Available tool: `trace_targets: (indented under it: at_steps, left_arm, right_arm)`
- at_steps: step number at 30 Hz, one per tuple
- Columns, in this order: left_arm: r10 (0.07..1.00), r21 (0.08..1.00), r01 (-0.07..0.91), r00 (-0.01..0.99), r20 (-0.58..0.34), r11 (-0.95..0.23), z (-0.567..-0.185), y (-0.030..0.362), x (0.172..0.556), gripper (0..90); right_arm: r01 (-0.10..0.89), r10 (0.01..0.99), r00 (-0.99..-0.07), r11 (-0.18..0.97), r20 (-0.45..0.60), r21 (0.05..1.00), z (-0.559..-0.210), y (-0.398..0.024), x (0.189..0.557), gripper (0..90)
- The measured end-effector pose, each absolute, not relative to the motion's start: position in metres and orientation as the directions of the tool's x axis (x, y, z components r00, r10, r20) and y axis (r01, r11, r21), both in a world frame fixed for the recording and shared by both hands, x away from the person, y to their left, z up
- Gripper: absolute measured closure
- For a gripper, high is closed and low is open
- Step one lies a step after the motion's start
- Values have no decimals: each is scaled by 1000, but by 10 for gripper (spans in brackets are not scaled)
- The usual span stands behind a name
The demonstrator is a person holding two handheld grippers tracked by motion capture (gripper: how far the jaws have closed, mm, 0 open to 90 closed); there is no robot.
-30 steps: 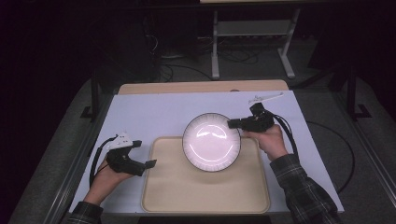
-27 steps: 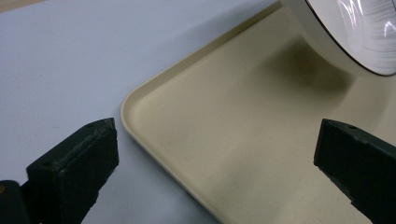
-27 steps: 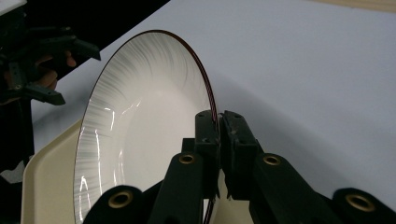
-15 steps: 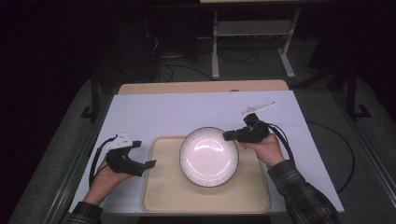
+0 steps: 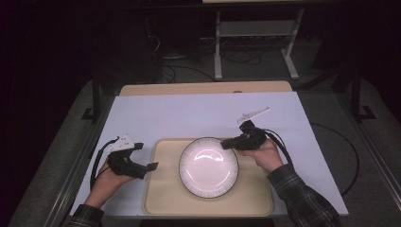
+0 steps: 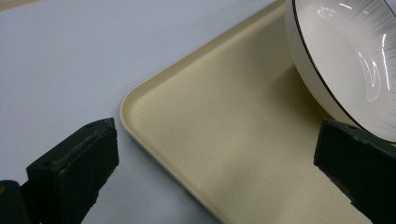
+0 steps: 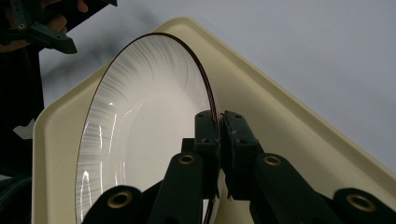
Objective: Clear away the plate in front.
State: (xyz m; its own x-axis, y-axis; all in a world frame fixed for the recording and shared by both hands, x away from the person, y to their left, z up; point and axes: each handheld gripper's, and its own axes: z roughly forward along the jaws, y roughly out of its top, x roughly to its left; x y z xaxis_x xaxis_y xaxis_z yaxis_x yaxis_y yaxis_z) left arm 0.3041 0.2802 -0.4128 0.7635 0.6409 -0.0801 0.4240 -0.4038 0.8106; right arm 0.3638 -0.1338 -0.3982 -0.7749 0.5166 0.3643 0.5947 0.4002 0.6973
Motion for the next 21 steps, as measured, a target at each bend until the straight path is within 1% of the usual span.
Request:
trace_targets:
  at_steps: [6,17,21]
  left_arm:
    - [638,810,423,766,-80,-406,-413,280,304,0]
    - [633,806,424,770,-82,-412,-414,278,305,0]
    - [631,806,424,772,-82,-414,-414,278,305,0]
  right_arm:
    - [596,509,-776,403,371,694,-401,-132,365,845]
    - [601,531,-773,441,346,667,-413,-125,370,856]
    - [607,524,-772,439,361,662,-417,-122,373,856]
